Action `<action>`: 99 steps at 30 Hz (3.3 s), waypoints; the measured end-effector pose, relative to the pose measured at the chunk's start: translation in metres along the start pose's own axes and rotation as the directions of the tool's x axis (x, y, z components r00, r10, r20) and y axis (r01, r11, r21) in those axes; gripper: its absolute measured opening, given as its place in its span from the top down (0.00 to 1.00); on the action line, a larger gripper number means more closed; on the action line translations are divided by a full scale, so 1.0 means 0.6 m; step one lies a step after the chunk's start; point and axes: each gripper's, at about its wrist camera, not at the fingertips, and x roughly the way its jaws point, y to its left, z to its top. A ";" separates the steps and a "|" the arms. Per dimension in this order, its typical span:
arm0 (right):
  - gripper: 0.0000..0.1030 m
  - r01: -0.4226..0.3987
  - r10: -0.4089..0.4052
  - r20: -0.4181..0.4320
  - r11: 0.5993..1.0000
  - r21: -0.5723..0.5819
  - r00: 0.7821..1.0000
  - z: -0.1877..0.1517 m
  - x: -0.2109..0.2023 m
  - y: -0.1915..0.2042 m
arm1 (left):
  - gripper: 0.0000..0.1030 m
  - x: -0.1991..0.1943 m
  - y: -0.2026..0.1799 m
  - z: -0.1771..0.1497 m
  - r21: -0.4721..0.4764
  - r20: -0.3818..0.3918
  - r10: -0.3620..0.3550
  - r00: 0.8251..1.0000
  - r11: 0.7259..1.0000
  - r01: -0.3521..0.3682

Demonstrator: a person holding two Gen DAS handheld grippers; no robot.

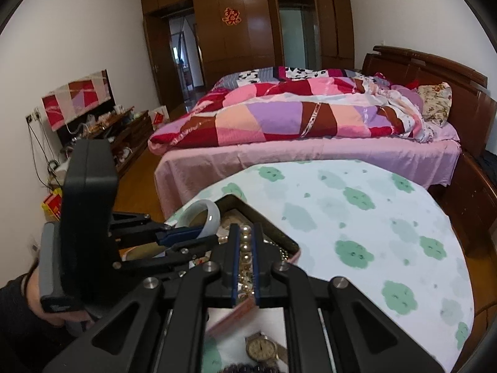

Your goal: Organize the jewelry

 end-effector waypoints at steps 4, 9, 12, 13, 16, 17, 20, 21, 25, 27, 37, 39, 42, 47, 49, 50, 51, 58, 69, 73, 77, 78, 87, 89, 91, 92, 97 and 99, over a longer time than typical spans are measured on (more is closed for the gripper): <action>0.91 -0.007 0.007 -0.056 1.000 0.002 0.998 -0.013 0.036 0.011 | 0.90 0.012 0.009 -0.013 -0.008 -0.018 -0.005 1.000 1.000 0.005; 0.91 -0.022 0.024 -0.099 1.000 0.017 0.995 -0.036 0.054 0.016 | 0.89 0.013 0.013 -0.024 -0.013 -0.027 -0.005 1.000 1.000 0.004; 0.91 -0.030 0.032 -0.110 0.999 0.023 0.993 -0.045 0.053 0.015 | 0.88 0.014 0.017 -0.028 -0.022 -0.031 0.001 1.000 1.000 -0.002; 0.90 -0.029 0.032 -0.110 0.999 0.027 0.993 -0.046 0.051 0.015 | 0.87 0.014 0.018 -0.029 -0.026 -0.032 -0.001 0.999 1.000 0.000; 0.89 -0.049 0.054 -0.115 0.998 0.046 0.992 -0.051 0.047 0.010 | 0.84 0.013 0.016 -0.031 -0.026 -0.026 0.004 1.000 1.000 -0.004; 0.88 -0.049 0.054 -0.118 0.998 0.045 0.992 -0.053 0.047 0.010 | 0.84 0.011 0.015 -0.031 -0.023 -0.020 0.006 1.000 1.000 -0.007; 0.75 -0.034 0.039 -0.121 0.999 0.042 0.992 -0.059 0.045 0.009 | 0.68 0.005 0.012 -0.029 -0.028 -0.020 0.003 1.000 1.000 -0.004; 0.64 -0.031 0.036 -0.121 0.998 0.047 0.992 -0.063 0.041 0.007 | 0.48 0.001 0.010 -0.029 -0.026 -0.012 0.014 1.000 1.000 -0.014; 0.49 -0.007 0.013 -0.100 0.998 0.061 0.995 -0.079 0.010 -0.009 | 0.23 -0.029 0.003 -0.028 -0.023 0.063 0.013 0.998 1.000 -0.012; 0.48 0.013 -0.007 -0.096 0.998 0.062 0.995 -0.090 -0.009 -0.022 | 0.23 -0.036 0.001 -0.027 -0.033 0.065 -0.008 0.998 0.999 0.010; 0.42 0.177 -0.159 -0.131 0.974 0.143 0.979 -0.167 -0.074 -0.106 | 0.23 -0.049 -0.041 -0.054 -0.038 0.065 -0.012 0.998 0.999 0.014; 0.42 0.199 -0.179 -0.141 0.970 0.142 0.974 -0.184 -0.078 -0.115 | 0.23 -0.048 -0.049 -0.056 -0.033 0.058 -0.003 0.998 0.999 0.005; 0.42 0.233 -0.210 -0.167 0.963 0.135 0.963 -0.206 -0.079 -0.128 | 0.23 -0.046 -0.063 -0.060 -0.020 0.049 -0.002 0.999 1.000 0.003; 0.42 0.262 -0.234 -0.182 0.953 0.151 0.955 -0.210 -0.076 -0.160 | 0.23 -0.042 -0.073 -0.066 -0.022 0.031 0.007 1.000 1.000 -0.006; 0.42 0.269 -0.241 -0.189 0.954 0.134 0.952 -0.203 -0.068 -0.164 | 0.23 -0.041 -0.075 -0.067 -0.026 0.027 0.006 1.000 1.000 -0.005; 0.42 0.269 -0.244 -0.191 0.955 0.123 0.951 -0.198 -0.061 -0.165 | 0.23 -0.041 -0.074 -0.067 -0.029 0.026 0.006 1.000 1.000 -0.005; 0.42 0.270 -0.245 -0.193 0.956 0.111 0.950 -0.191 -0.052 -0.165 | 0.23 -0.042 -0.074 -0.067 -0.030 0.026 0.002 1.000 1.000 -0.001; 0.42 0.206 -0.198 -0.216 0.978 0.013 0.956 -0.164 0.009 -0.140 | 0.23 -0.044 -0.071 -0.066 -0.038 0.029 -0.009 1.000 0.999 0.010; 0.50 0.097 -0.127 -0.272 0.988 -0.120 0.954 -0.164 0.062 -0.086 | 0.23 -0.038 -0.076 -0.067 -0.040 0.020 -0.026 0.999 0.999 0.027; 0.92 0.164 -0.176 -0.262 0.984 -0.067 0.949 -0.163 0.056 -0.105 | 0.23 -0.041 -0.087 -0.064 -0.019 0.027 -0.041 0.999 0.999 0.041; 0.94 0.209 -0.203 -0.259 0.978 -0.005 0.944 -0.170 0.039 -0.134 | 0.23 -0.045 -0.104 -0.057 0.022 0.041 -0.044 0.998 0.999 0.044; 0.95 0.220 -0.212 -0.261 0.975 0.002 0.942 -0.174 0.035 -0.138 | 0.23 -0.045 -0.109 -0.055 0.032 0.044 -0.047 0.998 0.998 0.046; 0.97 0.270 -0.235 -0.267 0.957 0.102 0.935 -0.210 -0.020 -0.185 | 0.38 -0.029 -0.141 -0.047 0.067 0.006 -0.062 0.998 0.996 0.061; 0.98 0.272 -0.232 -0.270 0.955 0.122 0.935 -0.222 -0.035 -0.194 | 0.38 -0.031 -0.151 -0.049 0.080 0.004 -0.072 0.997 0.994 0.072; 0.98 0.276 -0.229 -0.277 0.951 0.142 0.933 -0.233 -0.052 -0.200 | 0.38 -0.029 -0.163 -0.054 0.095 -0.004 -0.088 0.996 0.992 0.088; 0.98 0.274 -0.226 -0.276 0.950 0.148 0.934 -0.237 -0.058 -0.200 | 0.38 -0.027 -0.170 -0.057 0.105 -0.008 -0.092 0.996 0.990 0.093; 0.98 0.272 -0.224 -0.266 0.949 0.158 0.938 -0.258 -0.082 -0.196 | 0.47 -0.008 -0.206 -0.074 0.150 -0.056 -0.116 0.992 0.981 0.123; 0.98 0.255 -0.204 -0.252 0.948 0.188 0.946 -0.263 -0.087 -0.199 | 0.50 -0.007 -0.216 -0.078 0.157 -0.081 -0.136 0.987 0.977 0.147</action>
